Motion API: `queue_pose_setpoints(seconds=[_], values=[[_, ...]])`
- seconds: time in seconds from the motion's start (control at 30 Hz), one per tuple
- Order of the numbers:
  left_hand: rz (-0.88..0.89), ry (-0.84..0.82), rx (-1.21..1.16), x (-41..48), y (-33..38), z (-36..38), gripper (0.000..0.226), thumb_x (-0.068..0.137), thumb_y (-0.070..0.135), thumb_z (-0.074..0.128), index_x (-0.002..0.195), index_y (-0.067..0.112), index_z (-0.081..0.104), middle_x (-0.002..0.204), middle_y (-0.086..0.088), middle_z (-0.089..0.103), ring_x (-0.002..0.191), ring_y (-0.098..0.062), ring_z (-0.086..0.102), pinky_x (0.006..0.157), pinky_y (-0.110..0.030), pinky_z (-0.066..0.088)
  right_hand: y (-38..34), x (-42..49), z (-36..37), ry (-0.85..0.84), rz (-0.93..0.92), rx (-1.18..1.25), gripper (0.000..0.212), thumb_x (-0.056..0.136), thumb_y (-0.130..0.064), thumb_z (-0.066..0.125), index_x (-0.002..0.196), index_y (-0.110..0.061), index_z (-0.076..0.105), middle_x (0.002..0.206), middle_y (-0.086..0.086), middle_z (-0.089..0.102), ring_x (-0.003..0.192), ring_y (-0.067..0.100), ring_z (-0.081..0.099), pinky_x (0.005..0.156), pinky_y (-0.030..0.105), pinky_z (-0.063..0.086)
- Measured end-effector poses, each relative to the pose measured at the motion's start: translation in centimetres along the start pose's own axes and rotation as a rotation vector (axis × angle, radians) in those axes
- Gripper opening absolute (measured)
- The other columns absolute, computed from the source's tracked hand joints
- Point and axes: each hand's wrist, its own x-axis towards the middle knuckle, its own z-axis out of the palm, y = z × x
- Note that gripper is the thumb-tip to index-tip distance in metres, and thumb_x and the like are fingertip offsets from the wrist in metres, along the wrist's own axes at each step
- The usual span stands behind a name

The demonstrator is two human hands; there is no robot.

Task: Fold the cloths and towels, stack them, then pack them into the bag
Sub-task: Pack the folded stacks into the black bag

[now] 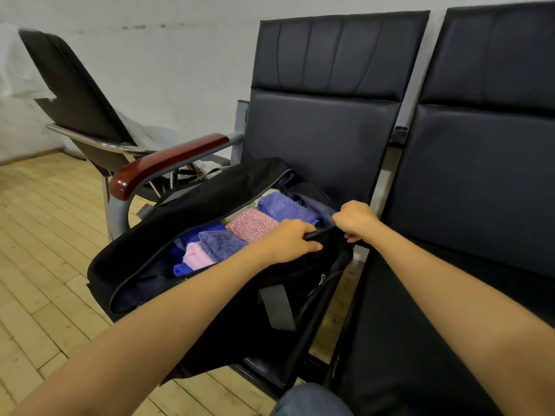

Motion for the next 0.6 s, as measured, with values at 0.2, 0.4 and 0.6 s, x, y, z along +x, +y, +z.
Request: queue_pose_setpoints(seconds=[0.2, 0.4, 0.6], values=[[-0.067, 0.033, 0.036, -1.5, -1.2, -1.4, 0.033, 0.089, 0.042, 0.063, 0.067, 0.021, 0.049, 0.064, 0.004, 0.051, 0.066, -0.016, 0.05, 0.064, -0.03, 0.039, 1.3, 0.7, 2.3, 0.107, -0.051, 0.665, 0.021, 0.096, -0.029, 0.05, 0.083, -0.012, 0.049, 0.079, 0.011, 0.043, 0.074, 0.023, 0.046, 0.067, 0.035, 0.043], [-0.126, 0.354, 0.561, -3.9, -2.1, -5.1, 0.031, 0.091, 0.043, 0.057, 0.111, 0.021, 0.063, 0.109, 0.0, 0.061, 0.103, -0.026, 0.059, 0.074, -0.032, 0.041, -0.8, 0.6, 3.0, -0.012, -0.104, 1.015, 0.035, 0.097, -0.023, 0.05, 0.065, -0.02, 0.039, 0.072, 0.004, 0.046, 0.067, 0.017, 0.048, 0.066, 0.03, 0.042], [-0.421, 0.49, 0.465, -4.7, -7.2, -7.1, 0.029, 0.095, 0.039, 0.053, 0.108, 0.015, 0.063, 0.109, -0.006, 0.061, 0.1, -0.032, 0.06, 0.074, -0.036, 0.045, -5.3, 1.2, 5.1, -0.107, -0.247, 0.718, 0.024, 0.099, -0.022, 0.042, 0.111, -0.018, 0.063, 0.121, 0.009, 0.06, 0.114, 0.025, 0.056, 0.093, 0.036, 0.044]])
